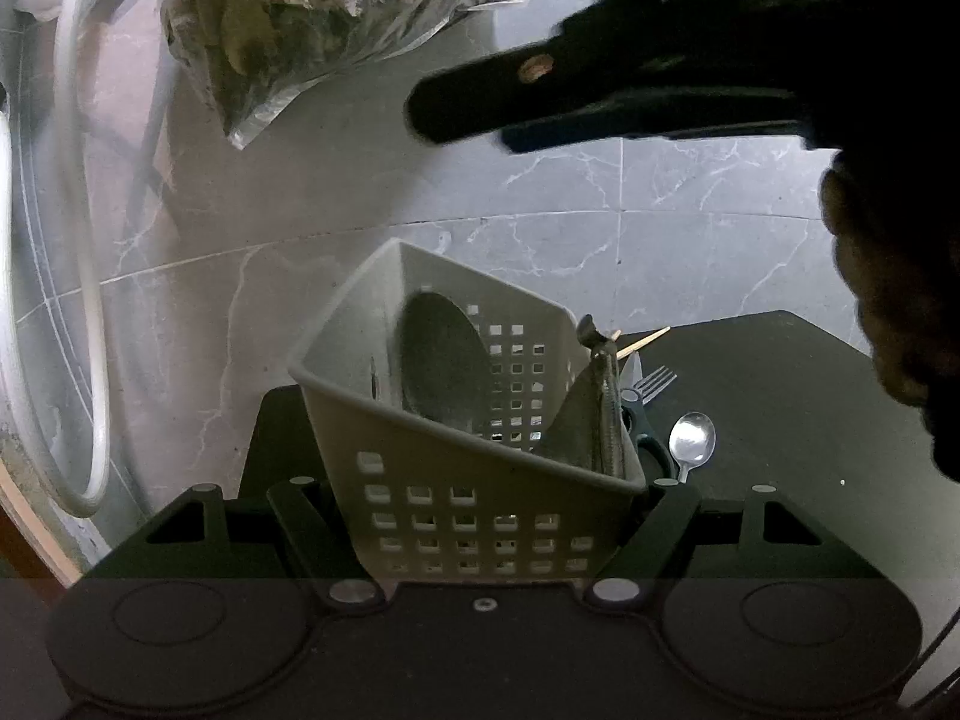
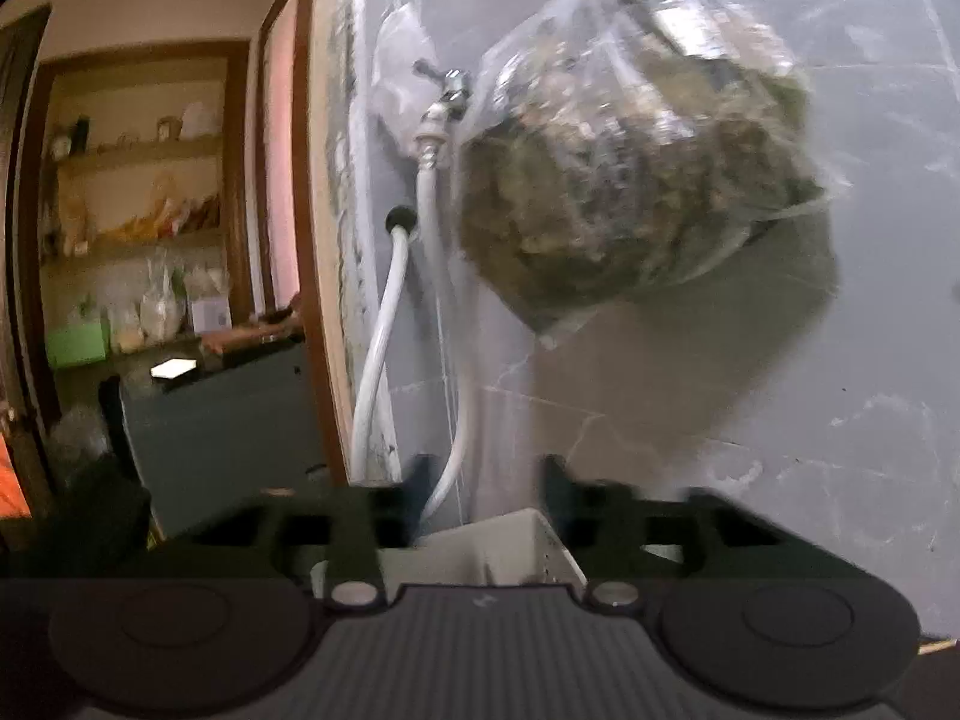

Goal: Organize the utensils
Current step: 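Pick a second silver spoon with the right tool and drop it into the caddy, then pick the last silver spoon with the right tool and drop it into the caddy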

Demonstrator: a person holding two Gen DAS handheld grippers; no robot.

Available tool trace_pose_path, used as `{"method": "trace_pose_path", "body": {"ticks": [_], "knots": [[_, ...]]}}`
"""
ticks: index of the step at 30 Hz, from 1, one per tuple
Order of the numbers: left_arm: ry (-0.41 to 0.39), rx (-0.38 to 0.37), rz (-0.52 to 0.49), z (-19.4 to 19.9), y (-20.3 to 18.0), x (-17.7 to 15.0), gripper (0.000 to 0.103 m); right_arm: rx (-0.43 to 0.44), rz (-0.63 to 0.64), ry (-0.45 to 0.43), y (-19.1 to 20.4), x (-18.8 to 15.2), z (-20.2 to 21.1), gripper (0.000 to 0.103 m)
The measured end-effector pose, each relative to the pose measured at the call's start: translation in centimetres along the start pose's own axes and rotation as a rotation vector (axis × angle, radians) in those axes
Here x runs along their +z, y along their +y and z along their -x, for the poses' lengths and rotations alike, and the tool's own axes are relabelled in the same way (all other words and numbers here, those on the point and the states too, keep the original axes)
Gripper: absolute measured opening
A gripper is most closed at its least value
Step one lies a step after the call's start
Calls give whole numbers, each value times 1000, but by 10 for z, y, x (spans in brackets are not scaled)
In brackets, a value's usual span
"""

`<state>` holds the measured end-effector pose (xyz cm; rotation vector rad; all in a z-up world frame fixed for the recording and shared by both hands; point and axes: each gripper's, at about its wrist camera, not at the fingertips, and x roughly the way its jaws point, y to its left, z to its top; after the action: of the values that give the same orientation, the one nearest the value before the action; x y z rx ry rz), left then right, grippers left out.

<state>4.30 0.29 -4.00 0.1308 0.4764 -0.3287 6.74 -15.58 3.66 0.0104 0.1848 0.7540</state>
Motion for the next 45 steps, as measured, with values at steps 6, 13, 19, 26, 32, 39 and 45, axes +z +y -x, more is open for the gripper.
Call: {"method": "trace_pose_path", "body": {"ticks": [6, 13, 19, 26, 32, 39, 45], "knots": [[0, 1, 1, 1, 0, 0, 76, -174, -126, 33, -46, -14, 40, 93], [5, -1, -3, 1, 0, 1, 76, -300, -305, 324, -115, -90, 50, 101], [19, 2, -1, 0, 1, 4, 76, -278, -393, 384, -152, -126, 31, 101], [20, 19, 11, -1, -3, 4, 76, -276, -356, 397, -169, -137, 19, 72], [20, 24, 14, -1, -4, 5, 76, -303, -290, 409, -163, -138, 12, 13], [19, 23, 12, -1, -4, 5, 76, -327, -331, 337, -158, -127, 31, 4], [12, 16, 11, -1, -1, 4, 76, -353, -316, 268, -147, -102, 50, 1]]}}
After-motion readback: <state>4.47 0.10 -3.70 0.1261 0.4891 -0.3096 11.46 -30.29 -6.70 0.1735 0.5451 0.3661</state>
